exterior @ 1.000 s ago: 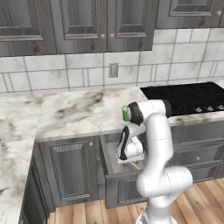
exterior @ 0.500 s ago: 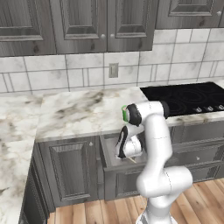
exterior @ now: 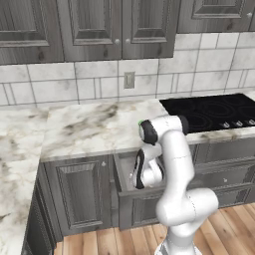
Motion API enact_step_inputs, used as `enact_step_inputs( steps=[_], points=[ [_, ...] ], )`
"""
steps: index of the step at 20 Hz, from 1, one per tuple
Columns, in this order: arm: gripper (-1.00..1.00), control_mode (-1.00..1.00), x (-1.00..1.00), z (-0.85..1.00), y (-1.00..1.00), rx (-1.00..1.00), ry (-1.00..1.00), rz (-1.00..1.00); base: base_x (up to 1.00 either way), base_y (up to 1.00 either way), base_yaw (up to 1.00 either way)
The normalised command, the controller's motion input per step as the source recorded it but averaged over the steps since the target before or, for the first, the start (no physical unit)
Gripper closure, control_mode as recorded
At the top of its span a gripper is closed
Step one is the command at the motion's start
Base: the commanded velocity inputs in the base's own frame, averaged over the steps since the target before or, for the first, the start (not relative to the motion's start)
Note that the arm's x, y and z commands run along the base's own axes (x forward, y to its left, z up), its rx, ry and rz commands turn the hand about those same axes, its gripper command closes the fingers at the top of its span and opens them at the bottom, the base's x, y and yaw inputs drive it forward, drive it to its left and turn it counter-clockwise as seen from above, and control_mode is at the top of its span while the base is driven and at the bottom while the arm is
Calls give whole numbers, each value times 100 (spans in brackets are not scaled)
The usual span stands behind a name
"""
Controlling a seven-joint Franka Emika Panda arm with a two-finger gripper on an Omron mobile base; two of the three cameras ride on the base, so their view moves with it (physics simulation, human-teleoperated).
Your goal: Pick up the straw from the left drawer and put it inside the smoothie cup.
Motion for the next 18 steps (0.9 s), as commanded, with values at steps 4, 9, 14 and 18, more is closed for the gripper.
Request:
enact_step_inputs(
  steps=[4, 9, 14, 18],
  points=[
    [100, -100, -2, 52, 0, 0, 0, 0, 0, 0, 0],
    [100, -100, 0, 97, -8, 2, 0, 0, 0, 0, 0],
    [100, -100, -14, 96, -18, 1, 0, 4, 0, 0, 0],
    [100, -100, -28, 97, -14, 0, -2, 7, 0, 0, 0]
  ],
)
